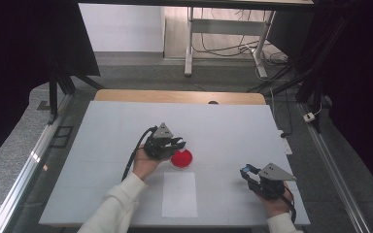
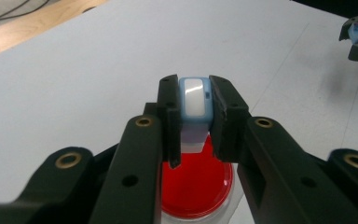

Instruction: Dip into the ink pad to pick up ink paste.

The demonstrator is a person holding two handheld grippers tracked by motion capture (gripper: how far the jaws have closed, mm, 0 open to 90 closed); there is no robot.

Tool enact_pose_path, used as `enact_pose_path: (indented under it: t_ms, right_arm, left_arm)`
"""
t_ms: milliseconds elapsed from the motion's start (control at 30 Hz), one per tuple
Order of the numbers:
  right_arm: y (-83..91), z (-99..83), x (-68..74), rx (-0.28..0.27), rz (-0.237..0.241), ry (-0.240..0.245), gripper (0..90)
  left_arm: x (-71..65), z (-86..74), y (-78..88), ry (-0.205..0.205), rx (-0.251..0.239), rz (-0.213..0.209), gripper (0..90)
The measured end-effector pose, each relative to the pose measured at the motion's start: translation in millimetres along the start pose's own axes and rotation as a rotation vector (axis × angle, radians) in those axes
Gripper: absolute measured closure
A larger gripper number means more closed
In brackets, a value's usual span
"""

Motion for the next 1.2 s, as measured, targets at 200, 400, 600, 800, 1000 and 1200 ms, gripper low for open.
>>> enact_pose_path:
  t_ms: [200,400,600,800,1000,1200]
  right_arm:
    - [-0.5,-0.1,-0.3,0.006,0.0,0.005,64.4]
    - [-0.6,0.1,0.6,0.008,0.001,0.013,64.4]
    - [-1.0,0.1,1.2,0.007,0.005,0.015,64.4]
    - [-1.1,0.0,1.1,0.007,0.005,0.015,64.4]
    - [-1.2,-0.1,1.2,0.009,0.004,0.016,64.4]
    - [-1.4,-0.2,1.2,0.01,0.003,0.017,64.4]
  left_arm:
    - [2.7,-2.8,-7.0,0.003,0.032,0.005,75.0]
    - [4.0,-8.1,-13.8,-0.005,0.069,0.019,75.0]
    - [6.1,-12.3,-19.2,-0.002,0.091,0.021,75.0]
    - [6.4,-15.2,-23.3,0.0,0.106,0.019,75.0]
    - [7.1,-17.4,-25.6,0.003,0.114,0.017,75.0]
    - [6.2,-17.2,-25.9,-0.002,0.114,0.018,75.0]
Point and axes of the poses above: each handheld gripper's, and its own axes: y roughly backward along the jaws, z roughly out of its top, x roughly to its left, the point moved 4 cm from there along -y, roughly forward along the jaws, and after that the axes turned 4 degrees about x, right-handed, at the moved point
